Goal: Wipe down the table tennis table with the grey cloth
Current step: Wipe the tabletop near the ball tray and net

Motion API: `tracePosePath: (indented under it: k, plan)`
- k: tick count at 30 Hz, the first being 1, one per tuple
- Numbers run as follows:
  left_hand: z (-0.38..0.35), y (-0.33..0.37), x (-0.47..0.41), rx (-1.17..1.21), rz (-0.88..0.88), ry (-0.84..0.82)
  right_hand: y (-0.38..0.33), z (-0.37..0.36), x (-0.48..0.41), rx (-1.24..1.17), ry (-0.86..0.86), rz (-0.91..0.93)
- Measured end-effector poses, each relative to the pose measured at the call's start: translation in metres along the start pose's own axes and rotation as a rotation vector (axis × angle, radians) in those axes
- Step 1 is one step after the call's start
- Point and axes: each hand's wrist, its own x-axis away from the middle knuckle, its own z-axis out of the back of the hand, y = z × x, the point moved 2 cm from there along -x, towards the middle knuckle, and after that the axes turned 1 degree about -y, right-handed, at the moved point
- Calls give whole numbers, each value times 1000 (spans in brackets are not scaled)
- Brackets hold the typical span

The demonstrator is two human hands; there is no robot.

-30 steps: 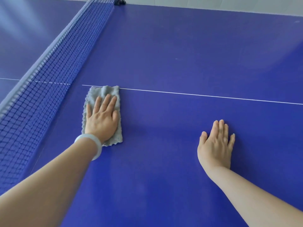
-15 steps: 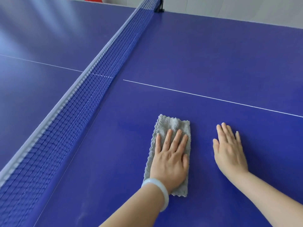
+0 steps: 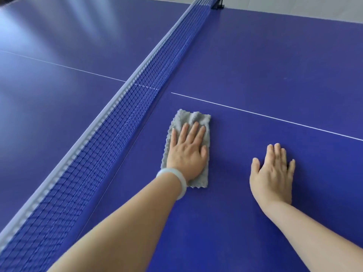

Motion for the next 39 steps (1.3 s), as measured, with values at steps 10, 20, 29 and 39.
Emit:
tracePosePath:
  k: [10, 20, 29, 39]
  plan:
    - [-11, -10, 96, -42, 250, 69, -13, 5, 6, 154, -99, 413]
    - [12, -47, -94, -53, 124, -16, -14, 4, 2, 144, -137, 422]
    - [5, -20, -44, -11, 137, -12, -13, 4, 1, 161, -143, 412]
    - [-13, 31, 119, 9, -79, -55, -17, 11, 4, 112, -171, 362]
